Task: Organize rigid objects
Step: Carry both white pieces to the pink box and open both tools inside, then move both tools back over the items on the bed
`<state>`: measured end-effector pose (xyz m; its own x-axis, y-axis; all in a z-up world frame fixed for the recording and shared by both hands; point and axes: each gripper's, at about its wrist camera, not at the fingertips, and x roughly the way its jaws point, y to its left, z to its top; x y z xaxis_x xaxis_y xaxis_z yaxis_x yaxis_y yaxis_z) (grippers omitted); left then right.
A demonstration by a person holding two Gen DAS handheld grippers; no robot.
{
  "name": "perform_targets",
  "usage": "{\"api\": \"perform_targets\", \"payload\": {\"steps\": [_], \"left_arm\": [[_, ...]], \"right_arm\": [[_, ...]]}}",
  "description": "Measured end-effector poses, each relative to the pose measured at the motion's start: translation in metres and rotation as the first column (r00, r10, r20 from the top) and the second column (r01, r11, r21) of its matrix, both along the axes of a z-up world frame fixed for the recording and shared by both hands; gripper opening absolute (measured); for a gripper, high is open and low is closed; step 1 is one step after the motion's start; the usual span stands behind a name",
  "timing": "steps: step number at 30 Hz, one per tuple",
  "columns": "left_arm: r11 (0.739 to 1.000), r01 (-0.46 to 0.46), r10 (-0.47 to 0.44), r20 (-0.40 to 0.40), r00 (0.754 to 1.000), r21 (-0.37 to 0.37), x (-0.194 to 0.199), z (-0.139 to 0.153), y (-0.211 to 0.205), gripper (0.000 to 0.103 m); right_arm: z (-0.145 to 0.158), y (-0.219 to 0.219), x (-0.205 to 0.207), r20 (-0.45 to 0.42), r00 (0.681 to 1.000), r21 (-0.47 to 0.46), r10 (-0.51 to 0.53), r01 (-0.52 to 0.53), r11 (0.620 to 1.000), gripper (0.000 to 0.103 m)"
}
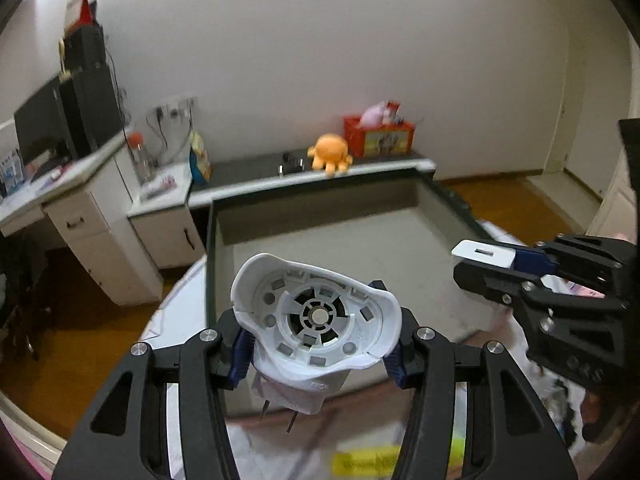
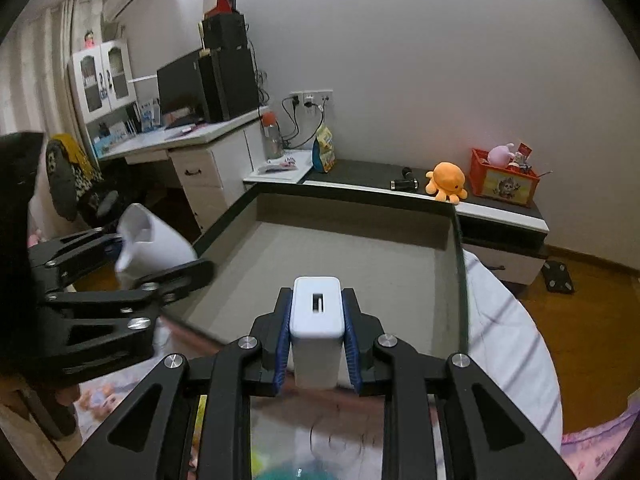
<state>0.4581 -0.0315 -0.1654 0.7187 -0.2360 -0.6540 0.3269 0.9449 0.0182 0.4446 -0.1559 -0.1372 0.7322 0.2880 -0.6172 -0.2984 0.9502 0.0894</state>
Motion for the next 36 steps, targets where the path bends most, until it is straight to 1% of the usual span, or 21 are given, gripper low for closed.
{"api": "perform_targets", "payload": {"steps": [1, 4, 8, 10, 11, 12, 13, 14, 16, 17, 19, 20, 21, 22, 23, 24, 25, 28, 31, 35, 36], "left_arm": [[1.000, -0.014, 0.014, -0.030, 0.999, 0.007, 0.011, -0.009, 0.000, 0.053], [0.999, -0.018, 0.020, -0.078, 0.997, 0.029, 0.027, -0.028, -0.001, 0.053], [0.998, -0.039, 0.045, -0.098, 0.994, 0.059, 0.035, -0.041, -0.001, 0.055], [0.997, -0.057, 0.062, -0.103, 0.993, 0.059, 0.034, -0.042, 0.001, 0.066], [0.995, -0.069, 0.075, -0.085, 0.994, 0.068, 0.030, -0.040, 0.000, 0.082], [0.992, -0.091, 0.096, -0.057, 0.994, 0.088, 0.030, -0.038, 0.002, 0.086], [0.990, -0.100, 0.103, -0.028, 0.994, 0.099, 0.027, -0.034, 0.003, 0.086], [0.990, -0.103, 0.105, -0.020, 0.994, 0.098, 0.023, -0.032, 0.004, 0.087], [0.990, -0.120, 0.122, -0.011, 0.993, 0.079, 0.025, -0.026, 0.015, 0.093], [0.990, -0.125, 0.125, 0.003, 0.992, 0.062, 0.020, -0.021, 0.018, 0.096], [0.989, -0.143, 0.141, 0.041, 0.989, 0.039, 0.007, -0.010, 0.023, 0.096], [0.989, -0.149, 0.146, 0.066, 0.987, 0.028, -0.006, -0.002, 0.025, 0.097], [0.988, -0.154, 0.151, 0.081, 0.985, 0.024, -0.012, 0.002, 0.026, 0.099], [0.987, -0.161, 0.158, 0.110, 0.981, 0.020, -0.026, 0.010, 0.027, 0.102], [0.987, -0.162, 0.159, 0.129, 0.979, 0.012, -0.034, 0.014, 0.028, 0.103], [0.986, -0.164, 0.161, 0.157, 0.974, 0.004, -0.050, 0.022, 0.029, 0.103], [0.986, -0.164, 0.162, 0.169, 0.972, 0.001, -0.059, 0.026, 0.031, 0.103], [0.985, -0.174, 0.172, 0.232, 0.957, -0.012, -0.101, 0.043, 0.032, 0.103], [0.983, -0.182, 0.179, 0.284, 0.942, -0.017, -0.136, 0.055, 0.033, 0.103], [0.983, -0.174, 0.184, 0.350, 0.918, -0.061, -0.186, 0.071, 0.035, 0.103], [0.981, -0.180, 0.191, 0.373, 0.908, -0.065, -0.199, 0.074, 0.034, 0.103]], "right_arm": [[-0.005, 0.002, 0.009, -0.024, 1.000, -0.002, 0.003, -0.003, 1.000, 0.024], [-0.019, 0.008, 0.024, -0.058, 0.998, -0.017, 0.006, -0.007, 1.000, 0.024], [-0.035, 0.011, 0.035, -0.105, 0.994, -0.023, 0.013, -0.016, 1.000, 0.024], [-0.038, 0.009, 0.038, -0.116, 0.993, -0.008, 0.012, -0.013, 1.000, 0.024], [-0.038, 0.008, 0.039, -0.123, 0.992, 0.007, 0.012, -0.011, 1.000, 0.024], [-0.038, 0.007, 0.038, -0.127, 0.992, 0.013, 0.001, 0.001, 1.000, 0.027], [-0.036, 0.005, 0.037, -0.122, 0.992, 0.008, -0.011, 0.012, 1.000, 0.036], [-0.034, 0.004, 0.038, -0.116, 0.993, 0.005, -0.020, 0.021, 1.000, 0.040], [-0.026, 0.000, 0.032, -0.097, 0.994, -0.001, -0.049, 0.049, 0.999, 0.067], [-0.021, -0.001, 0.028, -0.084, 0.995, 0.008, -0.056, 0.057, 0.998, 0.071], [-0.006, -0.005, 0.014, -0.045, 0.996, 0.025, -0.076, 0.078, 0.997, 0.080], [0.000, -0.006, 0.005, -0.025, 0.997, 0.025, -0.079, 0.080, 0.997, 0.080], [0.007, -0.006, -0.005, -0.002, 0.997, 0.022, -0.078, 0.078, 0.997, 0.081], [0.013, -0.007, -0.012, 0.019, 0.997, 0.017, -0.081, 0.081, 0.997, 0.084], [0.019, -0.007, -0.023, 0.041, 0.995, 0.008, -0.087, 0.086, 0.996, 0.086], [0.024, -0.006, -0.034, 0.062, 0.994, -0.001, -0.092, 0.092, 0.996, 0.091], [0.027, -0.006, -0.042, 0.081, 0.992, -0.006, -0.095, 0.096, 0.995, 0.101], [0.041, -0.006, -0.070, 0.139, 0.983, -0.020, -0.117, 0.121, 0.992, 0.103], [0.053, -0.006, -0.099, 0.168, 0.980, 0.001, -0.110, 0.112, 0.994, 0.103], [0.063, -0.011, -0.144, 0.227, 0.965, 0.026, -0.129, 0.126, 0.992, 0.103], [0.066, -0.010, -0.155, 0.241, 0.961, 0.029, -0.135, 0.132, 0.991, 0.103]]}}
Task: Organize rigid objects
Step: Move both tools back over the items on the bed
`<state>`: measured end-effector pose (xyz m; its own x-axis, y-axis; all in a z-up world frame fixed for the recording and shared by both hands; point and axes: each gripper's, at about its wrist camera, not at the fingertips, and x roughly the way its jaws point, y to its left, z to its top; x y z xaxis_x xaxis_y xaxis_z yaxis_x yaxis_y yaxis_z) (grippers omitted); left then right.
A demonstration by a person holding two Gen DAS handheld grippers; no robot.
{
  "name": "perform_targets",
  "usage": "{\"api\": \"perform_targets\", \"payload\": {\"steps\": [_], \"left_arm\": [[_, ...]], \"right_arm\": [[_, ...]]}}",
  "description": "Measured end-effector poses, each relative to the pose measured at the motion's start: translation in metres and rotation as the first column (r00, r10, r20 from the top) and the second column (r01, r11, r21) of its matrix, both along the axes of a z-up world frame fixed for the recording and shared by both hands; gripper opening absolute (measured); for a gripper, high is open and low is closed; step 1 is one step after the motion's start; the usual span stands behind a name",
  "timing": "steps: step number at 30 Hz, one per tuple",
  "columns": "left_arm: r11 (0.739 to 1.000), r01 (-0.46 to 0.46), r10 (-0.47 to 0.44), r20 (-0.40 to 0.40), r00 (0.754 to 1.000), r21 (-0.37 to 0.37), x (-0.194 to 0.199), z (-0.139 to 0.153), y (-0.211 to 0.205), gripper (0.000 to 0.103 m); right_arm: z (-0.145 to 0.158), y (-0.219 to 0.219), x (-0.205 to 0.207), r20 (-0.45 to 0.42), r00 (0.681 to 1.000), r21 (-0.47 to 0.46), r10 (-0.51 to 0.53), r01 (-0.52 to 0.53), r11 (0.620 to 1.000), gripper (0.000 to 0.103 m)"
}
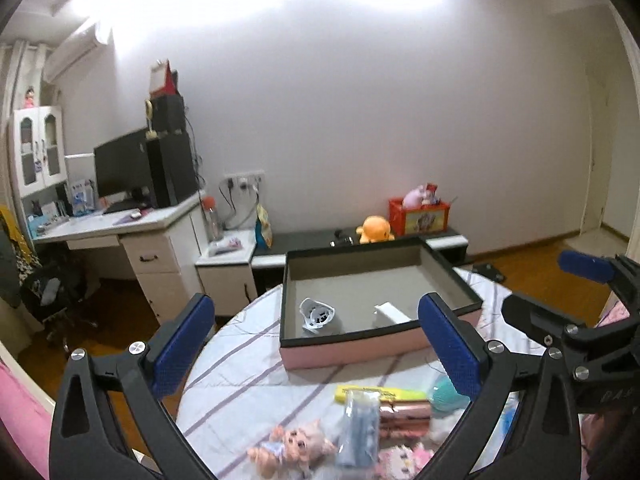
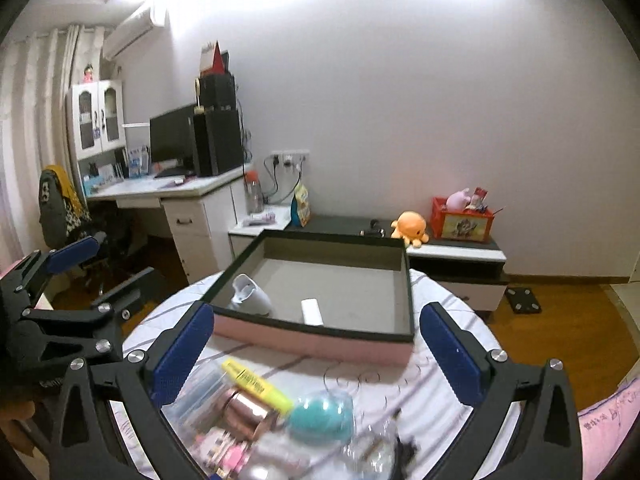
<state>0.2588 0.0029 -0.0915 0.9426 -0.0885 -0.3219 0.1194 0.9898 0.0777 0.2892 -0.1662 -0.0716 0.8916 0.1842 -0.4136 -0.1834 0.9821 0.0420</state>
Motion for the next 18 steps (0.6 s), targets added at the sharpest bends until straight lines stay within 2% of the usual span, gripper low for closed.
{"api": "perform_targets", "payload": {"steps": [4, 9, 18], "left_arm": [[1.000, -0.006, 0.006, 0.076, 0.997, -0.007, -0.044, 0.007, -0.003, 0.103], [1.000, 0.008, -0.005, 0.104, 0.995, -0.023, -0.080, 0.010, -0.005, 0.103], [1.000, -0.006, 0.007, 0.125, 0.992, -0.011, -0.112, 0.006, -0.007, 0.103]], "right_arm": [[0.005, -0.003, -0.043, 0.059, 0.998, -0.005, -0.029, 0.030, 1.000, 0.103], [0.009, -0.005, -0.084, 0.108, 0.992, -0.019, -0.064, 0.067, 0.998, 0.103], [0.005, -0.010, -0.123, 0.141, 0.985, -0.038, -0.097, 0.103, 0.994, 0.103]]}}
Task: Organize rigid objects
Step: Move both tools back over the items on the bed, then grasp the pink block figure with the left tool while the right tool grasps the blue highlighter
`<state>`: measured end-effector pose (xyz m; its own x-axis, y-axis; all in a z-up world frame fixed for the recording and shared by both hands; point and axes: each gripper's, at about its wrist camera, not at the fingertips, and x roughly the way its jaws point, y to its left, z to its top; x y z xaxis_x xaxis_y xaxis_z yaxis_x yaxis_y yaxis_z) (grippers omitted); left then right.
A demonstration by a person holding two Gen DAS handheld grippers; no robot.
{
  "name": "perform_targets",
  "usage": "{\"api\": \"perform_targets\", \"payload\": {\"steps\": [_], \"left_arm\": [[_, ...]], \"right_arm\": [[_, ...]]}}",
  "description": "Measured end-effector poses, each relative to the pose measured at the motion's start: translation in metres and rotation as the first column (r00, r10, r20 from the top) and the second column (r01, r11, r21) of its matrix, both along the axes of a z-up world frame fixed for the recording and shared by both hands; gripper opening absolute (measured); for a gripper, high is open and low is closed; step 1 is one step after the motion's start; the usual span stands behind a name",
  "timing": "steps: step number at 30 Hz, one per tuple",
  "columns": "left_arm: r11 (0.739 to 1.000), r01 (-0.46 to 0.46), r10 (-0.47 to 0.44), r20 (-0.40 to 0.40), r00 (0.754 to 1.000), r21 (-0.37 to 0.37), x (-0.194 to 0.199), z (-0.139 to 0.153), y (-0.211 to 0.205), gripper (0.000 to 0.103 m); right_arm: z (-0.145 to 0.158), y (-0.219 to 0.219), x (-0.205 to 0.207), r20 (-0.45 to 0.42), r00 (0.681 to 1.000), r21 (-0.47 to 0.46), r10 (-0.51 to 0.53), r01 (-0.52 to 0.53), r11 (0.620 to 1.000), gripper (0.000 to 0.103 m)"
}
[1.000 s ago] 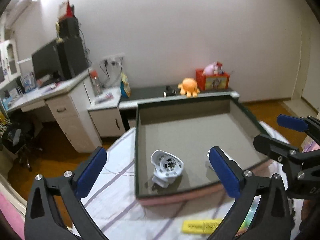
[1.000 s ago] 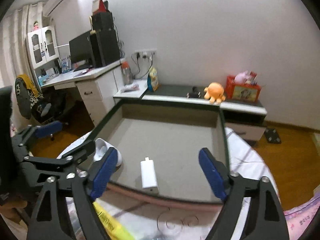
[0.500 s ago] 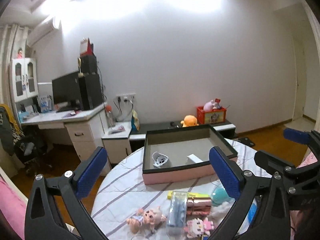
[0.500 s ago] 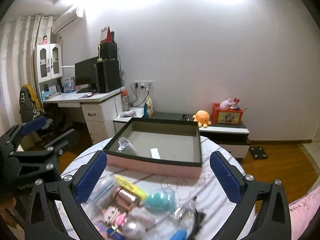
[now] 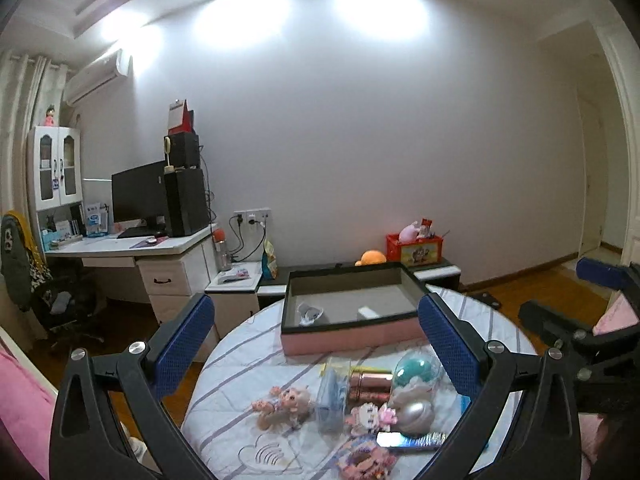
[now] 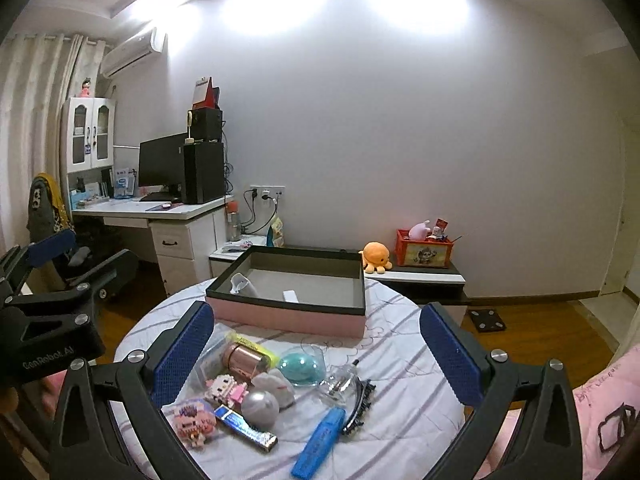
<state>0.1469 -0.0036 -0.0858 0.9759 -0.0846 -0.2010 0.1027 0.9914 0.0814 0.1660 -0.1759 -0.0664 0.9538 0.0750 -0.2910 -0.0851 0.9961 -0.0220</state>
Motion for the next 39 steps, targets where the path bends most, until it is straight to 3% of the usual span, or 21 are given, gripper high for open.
{"api": "perform_targets", "payload": {"steps": [4, 9, 15, 19, 21, 25, 26, 29, 32, 39], "left_arm": [[1.000, -0.008, 0.009, -0.043, 0.999, 0.008, 0.001, -0.016, 0.004, 0.103], [1.000, 0.004, -0.004, -0.164, 0.987, -0.003, 0.011, -0.057, 0.010, 0.103], [0.999, 0.044, -0.032, -0.339, 0.940, 0.029, 0.031, -0.120, -0.009, 0.103], [0.997, 0.067, -0.046, -0.434, 0.900, 0.033, 0.047, -0.153, -0.022, 0.103], [0.997, 0.061, -0.035, -0.451, 0.892, 0.044, 0.052, -0.163, -0.025, 0.103], [0.998, 0.064, -0.058, -0.472, 0.879, -0.003, 0.057, -0.170, -0.016, 0.102], [0.998, 0.067, -0.066, -0.474, 0.878, -0.015, 0.057, -0.170, -0.013, 0.097], [0.997, 0.069, -0.078, -0.485, 0.871, -0.037, 0.060, -0.172, -0.004, 0.065], [0.993, 0.103, -0.115, -0.495, 0.861, -0.051, 0.064, -0.173, 0.002, 0.065], [0.996, 0.083, -0.094, -0.472, 0.877, -0.044, 0.063, -0.163, 0.014, 0.065]], "right_arm": [[-0.008, -0.006, -0.008, -0.009, 1.000, 0.003, -0.019, 0.019, 1.000, 0.103], [-0.036, -0.015, -0.006, -0.079, 0.995, 0.010, -0.054, 0.055, 0.998, 0.103], [-0.079, -0.027, 0.009, -0.197, 0.977, 0.019, -0.082, 0.088, 0.996, 0.103], [-0.109, -0.035, 0.021, -0.282, 0.955, 0.031, -0.094, 0.107, 0.994, 0.103], [-0.119, -0.039, 0.025, -0.317, 0.944, 0.042, -0.093, 0.112, 0.993, 0.103], [-0.133, -0.046, 0.029, -0.349, 0.931, 0.049, -0.103, 0.128, 0.991, 0.103], [-0.134, -0.045, 0.030, -0.354, 0.930, 0.051, -0.104, 0.130, 0.990, 0.103], [-0.140, -0.049, 0.036, -0.372, 0.921, 0.061, -0.112, 0.144, 0.988, 0.103], [-0.144, -0.050, 0.046, -0.392, 0.912, 0.062, -0.122, 0.158, 0.985, 0.103], [-0.148, -0.045, 0.066, -0.430, 0.896, 0.066, -0.107, 0.149, 0.987, 0.103]]}}
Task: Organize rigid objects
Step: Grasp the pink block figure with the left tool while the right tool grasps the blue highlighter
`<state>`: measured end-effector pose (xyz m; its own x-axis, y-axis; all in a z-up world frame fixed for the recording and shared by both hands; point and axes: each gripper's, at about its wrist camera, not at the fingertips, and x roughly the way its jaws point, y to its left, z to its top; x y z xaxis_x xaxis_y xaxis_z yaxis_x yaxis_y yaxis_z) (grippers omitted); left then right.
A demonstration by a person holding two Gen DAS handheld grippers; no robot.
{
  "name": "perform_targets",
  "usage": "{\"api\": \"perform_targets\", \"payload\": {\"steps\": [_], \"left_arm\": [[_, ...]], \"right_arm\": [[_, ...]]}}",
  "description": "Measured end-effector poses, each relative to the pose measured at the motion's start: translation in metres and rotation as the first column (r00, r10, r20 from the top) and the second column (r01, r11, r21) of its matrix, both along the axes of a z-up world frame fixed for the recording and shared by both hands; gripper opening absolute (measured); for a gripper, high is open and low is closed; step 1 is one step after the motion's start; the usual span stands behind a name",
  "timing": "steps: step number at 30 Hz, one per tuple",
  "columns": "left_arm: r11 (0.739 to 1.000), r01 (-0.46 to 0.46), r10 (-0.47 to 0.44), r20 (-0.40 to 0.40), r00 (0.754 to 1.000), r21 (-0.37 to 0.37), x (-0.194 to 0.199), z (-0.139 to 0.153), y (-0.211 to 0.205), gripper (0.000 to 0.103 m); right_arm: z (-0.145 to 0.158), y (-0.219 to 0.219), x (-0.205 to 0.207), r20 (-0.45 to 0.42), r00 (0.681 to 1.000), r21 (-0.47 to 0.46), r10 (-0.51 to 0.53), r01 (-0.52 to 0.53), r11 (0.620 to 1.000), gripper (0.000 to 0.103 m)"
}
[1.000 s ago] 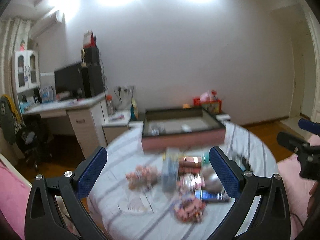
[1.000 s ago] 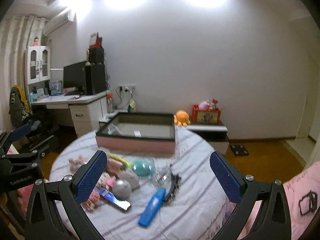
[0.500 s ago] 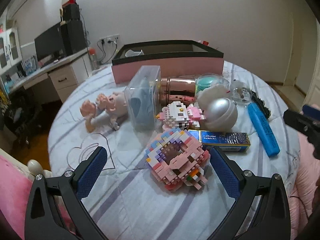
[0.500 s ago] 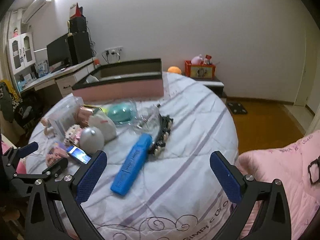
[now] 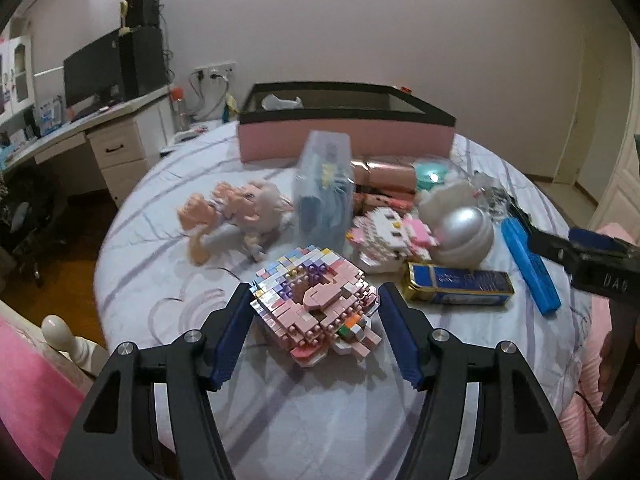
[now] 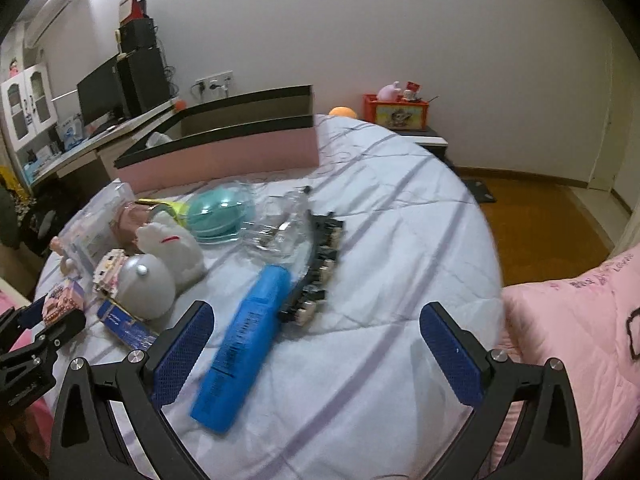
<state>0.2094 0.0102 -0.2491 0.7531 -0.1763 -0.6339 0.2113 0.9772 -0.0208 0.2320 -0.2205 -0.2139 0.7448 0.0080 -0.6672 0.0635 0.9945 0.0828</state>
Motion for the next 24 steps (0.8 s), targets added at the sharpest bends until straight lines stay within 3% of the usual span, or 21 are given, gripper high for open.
{"api": "perform_targets", "payload": {"steps": [5, 8, 11, 12, 13, 15, 18, 24], "left_arm": [[1.000, -0.011, 0.011, 0.013, 1.000, 0.018, 0.002, 0.003, 0.005, 0.065], [1.000, -0.003, 0.003, 0.010, 1.000, 0.006, 0.004, 0.003, 0.008, 0.065], [1.000, 0.004, -0.004, 0.005, 1.000, 0.003, 0.005, 0.002, 0.009, 0.065], [1.000, 0.004, -0.004, 0.005, 1.000, 0.001, 0.005, 0.002, 0.010, 0.065], [1.000, 0.005, -0.005, 0.003, 1.000, 0.000, 0.005, 0.002, 0.010, 0.065], [1.000, 0.005, -0.005, 0.006, 1.000, -0.003, 0.003, 0.003, 0.012, 0.065], [1.000, 0.000, 0.001, 0.013, 1.000, -0.008, 0.003, 0.004, 0.014, 0.065], [1.000, 0.003, -0.003, 0.012, 1.000, 0.024, 0.006, 0.003, 0.008, 0.065]], "right_arm": [[-0.004, 0.016, -0.003, -0.013, 1.000, -0.002, 0.008, -0.008, 1.000, 0.102], [-0.012, 0.026, -0.001, -0.039, 0.999, -0.035, 0.018, -0.020, 0.999, 0.071], [-0.016, 0.028, -0.001, -0.042, 0.999, -0.067, 0.025, -0.028, 0.997, 0.063], [-0.015, 0.027, -0.001, -0.043, 0.999, -0.068, 0.028, -0.030, 0.997, 0.055], [-0.013, 0.025, -0.002, -0.043, 0.999, -0.070, 0.027, -0.030, 0.997, 0.041], [-0.011, 0.020, -0.006, -0.044, 0.999, -0.079, 0.030, -0.033, 0.996, 0.030], [-0.011, 0.015, -0.008, -0.046, 0.998, -0.057, 0.045, -0.048, 0.997, 0.029], [-0.014, 0.025, -0.002, -0.039, 0.996, -0.109, 0.077, -0.080, 0.991, 0.029]]}}
